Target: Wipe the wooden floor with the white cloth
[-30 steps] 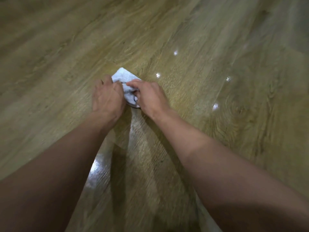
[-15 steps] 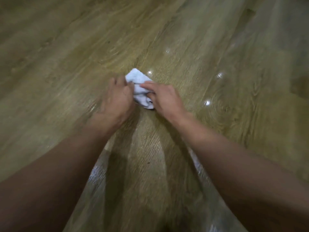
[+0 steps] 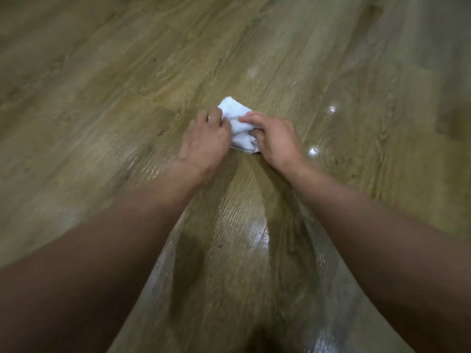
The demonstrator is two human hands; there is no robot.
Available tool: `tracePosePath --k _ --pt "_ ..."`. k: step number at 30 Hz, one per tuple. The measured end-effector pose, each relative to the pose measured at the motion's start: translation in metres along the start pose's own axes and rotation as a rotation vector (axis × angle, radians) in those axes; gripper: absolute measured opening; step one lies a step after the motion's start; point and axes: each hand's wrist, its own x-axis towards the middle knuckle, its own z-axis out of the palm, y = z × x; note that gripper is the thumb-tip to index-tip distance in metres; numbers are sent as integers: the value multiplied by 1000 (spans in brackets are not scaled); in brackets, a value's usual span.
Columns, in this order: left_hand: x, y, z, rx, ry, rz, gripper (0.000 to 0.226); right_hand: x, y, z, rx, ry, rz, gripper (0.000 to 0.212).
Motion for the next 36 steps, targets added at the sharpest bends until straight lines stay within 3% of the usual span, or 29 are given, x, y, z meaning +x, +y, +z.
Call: tracePosePath --k 4,6,12,17,20,28,33,36 --pt "32 -20 -5 34 -103 -109 37 32 -25 15 93 53 157 37" --pt "38 -24 -7 63 -137 -163 37 26 -35 21 87 102 75 36" --pt "18 35 -2 20 -63 1 34 -18 18 -20 47 32 45 41" --pt "43 30 -5 -3 -108 -68 32 8 8 -12 98 79 259 41" --pt "40 38 -12 -38 -147 -94 31 -13 -1 -18 13 -7 179 40" --pt "12 53 -29 111 -331 82 43 -53 -3 -41 -145 -195 94 39" --pt "11 57 -45 227 -452 145 51 -54 -9 -40 -269 -268 110 37" --pt "-3 67 -54 163 -517 157 56 -62 -20 -45 -272 -321 164 46"
